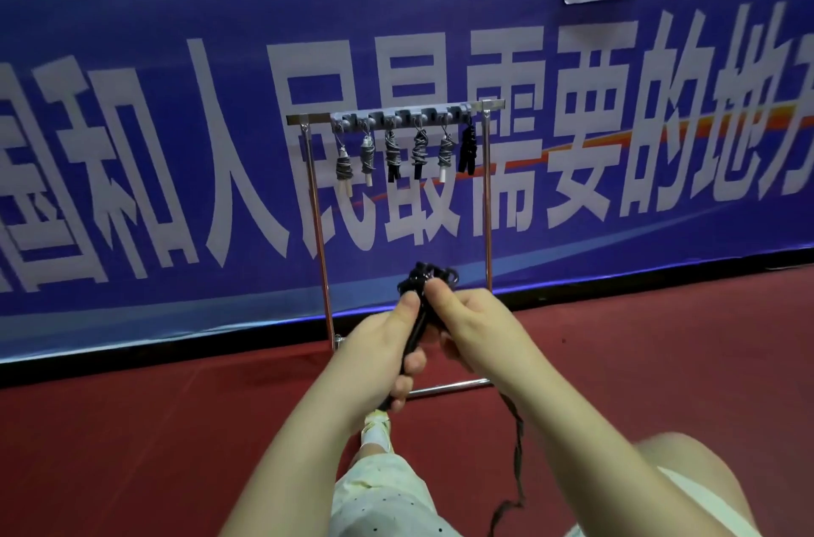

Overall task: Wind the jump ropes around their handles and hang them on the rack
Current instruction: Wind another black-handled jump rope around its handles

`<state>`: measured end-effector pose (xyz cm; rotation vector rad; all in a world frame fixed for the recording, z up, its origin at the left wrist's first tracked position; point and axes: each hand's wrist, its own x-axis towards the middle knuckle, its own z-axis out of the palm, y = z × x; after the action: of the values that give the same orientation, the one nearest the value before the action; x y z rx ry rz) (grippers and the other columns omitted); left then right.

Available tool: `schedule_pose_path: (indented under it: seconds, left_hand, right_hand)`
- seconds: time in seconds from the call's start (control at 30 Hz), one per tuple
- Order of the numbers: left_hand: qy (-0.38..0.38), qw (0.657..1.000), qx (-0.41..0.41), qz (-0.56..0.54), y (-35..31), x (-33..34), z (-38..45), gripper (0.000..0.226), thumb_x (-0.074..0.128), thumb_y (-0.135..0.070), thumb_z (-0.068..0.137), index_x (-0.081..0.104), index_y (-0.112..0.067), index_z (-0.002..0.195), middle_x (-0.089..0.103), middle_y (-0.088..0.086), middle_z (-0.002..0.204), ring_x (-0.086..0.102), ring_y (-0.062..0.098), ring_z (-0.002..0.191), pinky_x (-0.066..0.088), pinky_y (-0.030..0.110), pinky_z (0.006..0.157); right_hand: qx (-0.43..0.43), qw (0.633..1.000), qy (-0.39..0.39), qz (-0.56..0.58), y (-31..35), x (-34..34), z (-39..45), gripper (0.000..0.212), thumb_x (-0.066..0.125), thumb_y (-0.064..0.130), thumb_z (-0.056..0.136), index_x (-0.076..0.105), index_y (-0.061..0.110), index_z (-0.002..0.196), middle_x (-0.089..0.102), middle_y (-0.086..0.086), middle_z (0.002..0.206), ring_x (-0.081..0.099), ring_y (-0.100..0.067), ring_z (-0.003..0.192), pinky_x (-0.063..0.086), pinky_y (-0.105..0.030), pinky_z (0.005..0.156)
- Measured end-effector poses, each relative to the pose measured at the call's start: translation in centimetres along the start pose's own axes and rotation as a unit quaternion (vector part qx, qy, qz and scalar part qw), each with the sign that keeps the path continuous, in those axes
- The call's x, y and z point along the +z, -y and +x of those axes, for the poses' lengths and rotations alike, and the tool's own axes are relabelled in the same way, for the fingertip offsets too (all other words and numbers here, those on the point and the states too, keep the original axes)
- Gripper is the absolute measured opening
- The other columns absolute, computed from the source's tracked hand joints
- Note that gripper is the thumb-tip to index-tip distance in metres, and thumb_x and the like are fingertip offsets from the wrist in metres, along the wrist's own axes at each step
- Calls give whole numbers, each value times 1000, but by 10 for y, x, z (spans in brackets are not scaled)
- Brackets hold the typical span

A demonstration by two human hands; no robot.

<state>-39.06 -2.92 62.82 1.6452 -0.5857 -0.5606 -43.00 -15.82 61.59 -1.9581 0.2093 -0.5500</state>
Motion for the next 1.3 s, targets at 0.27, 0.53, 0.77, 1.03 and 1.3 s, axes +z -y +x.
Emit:
schedule_pose_path:
  seconds: [0.27, 0.53, 0.77, 1.03, 1.3]
  left_hand:
    - [-99, 958, 99, 250, -2, -11, 10, 53, 33, -53, 95, 55, -11, 73, 48, -7, 51, 42, 12, 46, 34, 30, 57]
    - [-148, 877, 154, 431, -2, -3, -1, 35, 38, -61, 85, 55, -30, 86, 60, -8, 70, 55, 7, 69, 39, 30, 59]
    - [-114, 906, 164, 372, 0, 2, -4, 29, 57, -61, 78, 51, -34, 89, 62, -14, 78, 57, 1, 73, 46, 27, 65]
    - [107, 991, 82, 20, 10, 18, -11, 19, 63, -35, 82, 58, -17, 87, 63, -5, 59, 57, 7, 51, 44, 24, 56]
    - [433, 818, -26, -378, 30, 15, -9, 50, 48, -59, 89, 61, -13, 103, 57, -6, 57, 55, 5, 46, 43, 14, 46]
  right_hand:
    - [63, 979, 65, 181, 1, -2, -9, 46, 43, 46, 96, 62, 5, 87, 51, -5, 63, 35, -8, 41, 26, -20, 42]
    - [89, 975, 72, 192, 9, -9, -19, 59, 44, 71, 71, 58, 14, 78, 51, 3, 58, 41, -7, 43, 28, -19, 41]
    - [21, 988, -34, 149, 9, -10, -18, 33, 54, 35, 91, 53, 13, 67, 37, 11, 42, 31, -1, 34, 25, -16, 39]
    - [14, 930, -84, 356, -5, -6, -13, 30, 60, 46, 51, 55, 18, 60, 53, 1, 55, 46, -11, 46, 32, -27, 51]
    - [-94, 904, 42, 415, -7, -6, -12, 57, 69, 49, 49, 54, 2, 76, 51, 3, 45, 40, -4, 26, 30, -12, 31]
